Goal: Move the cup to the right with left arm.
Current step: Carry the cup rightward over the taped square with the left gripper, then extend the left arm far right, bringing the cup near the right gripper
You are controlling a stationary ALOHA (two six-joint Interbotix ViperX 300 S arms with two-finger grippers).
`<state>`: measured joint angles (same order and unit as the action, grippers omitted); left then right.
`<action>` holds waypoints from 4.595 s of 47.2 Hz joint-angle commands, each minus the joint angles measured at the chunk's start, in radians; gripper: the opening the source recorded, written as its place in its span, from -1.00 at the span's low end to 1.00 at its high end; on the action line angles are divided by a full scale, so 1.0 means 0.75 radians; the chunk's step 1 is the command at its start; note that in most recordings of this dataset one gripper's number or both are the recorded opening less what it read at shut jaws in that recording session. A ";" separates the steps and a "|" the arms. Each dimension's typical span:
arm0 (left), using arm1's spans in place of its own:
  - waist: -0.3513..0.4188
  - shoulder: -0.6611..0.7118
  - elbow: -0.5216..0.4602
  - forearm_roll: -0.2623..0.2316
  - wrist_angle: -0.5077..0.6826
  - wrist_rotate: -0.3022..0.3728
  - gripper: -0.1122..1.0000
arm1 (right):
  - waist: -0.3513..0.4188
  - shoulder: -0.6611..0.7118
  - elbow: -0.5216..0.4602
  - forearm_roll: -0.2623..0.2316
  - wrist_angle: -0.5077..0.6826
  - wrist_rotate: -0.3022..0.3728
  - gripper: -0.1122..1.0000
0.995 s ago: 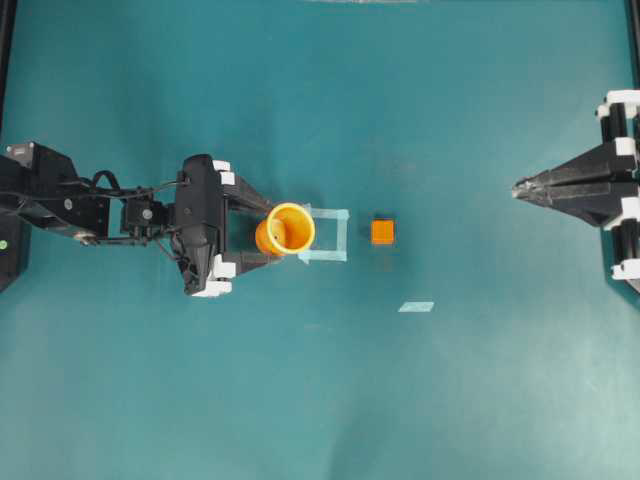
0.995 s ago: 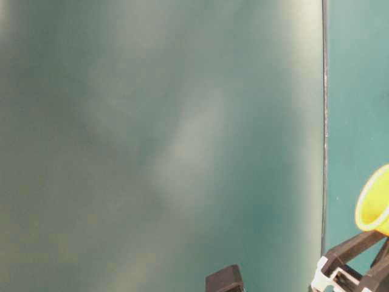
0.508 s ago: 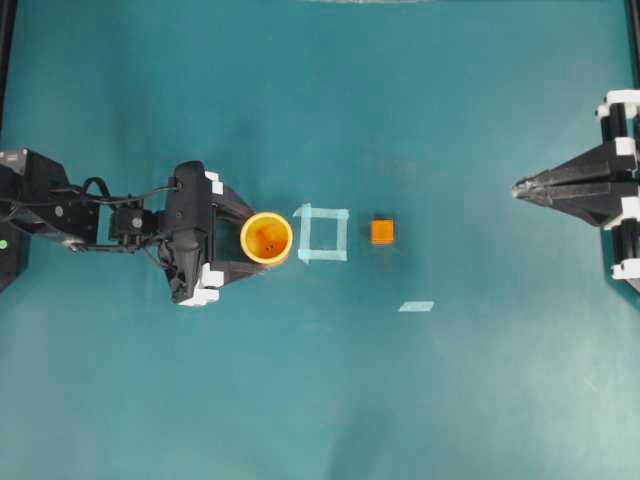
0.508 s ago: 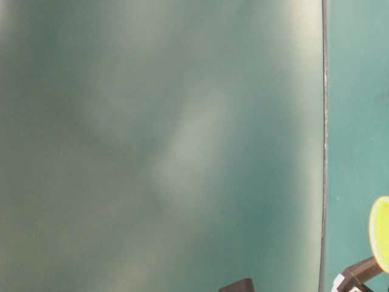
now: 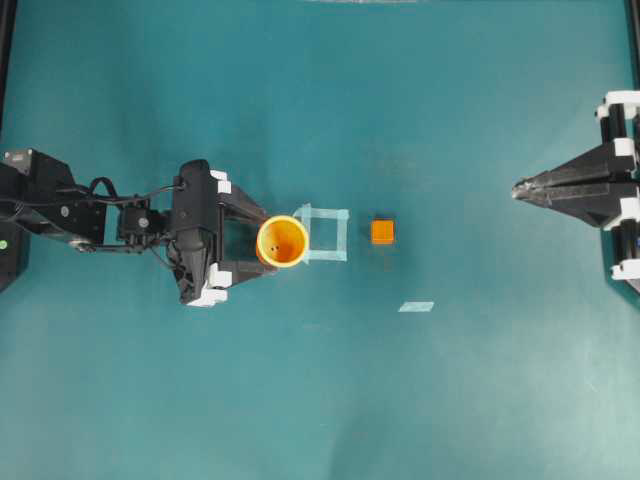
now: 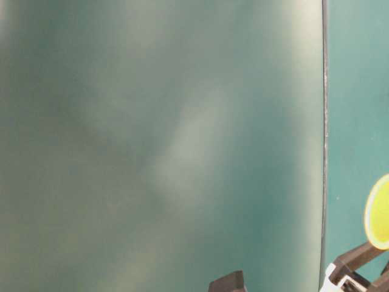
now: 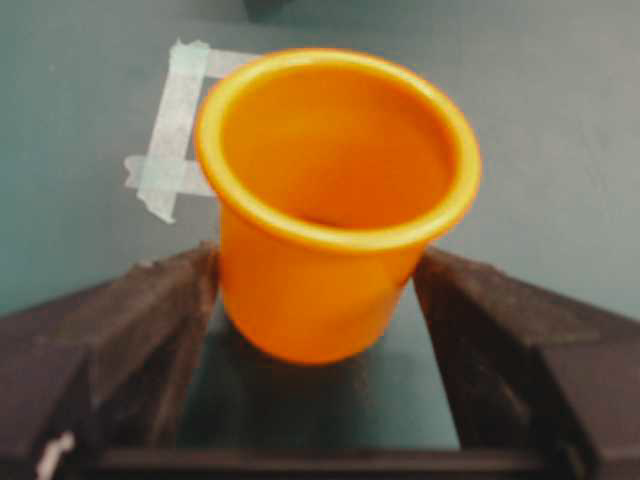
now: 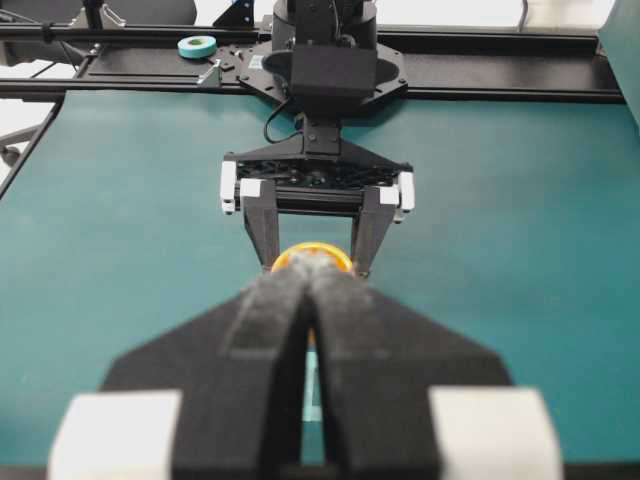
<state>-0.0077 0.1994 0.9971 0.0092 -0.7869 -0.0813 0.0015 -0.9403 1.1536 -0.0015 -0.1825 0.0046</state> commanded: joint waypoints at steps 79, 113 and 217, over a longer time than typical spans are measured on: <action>0.027 -0.168 -0.112 0.004 0.243 0.127 0.42 | -0.002 0.008 -0.049 0.000 0.010 0.000 -0.81; 0.049 -0.029 -0.585 0.025 0.517 0.133 0.40 | -0.002 0.002 -0.057 0.002 0.010 0.002 -0.81; 0.043 0.720 -1.806 0.025 0.861 0.133 0.39 | -0.002 -0.088 -0.092 -0.006 0.106 -0.016 -0.81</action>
<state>0.0245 0.7670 -0.3267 0.0261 -0.1381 0.0199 0.0015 -1.0078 1.1152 -0.0046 -0.0997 -0.0061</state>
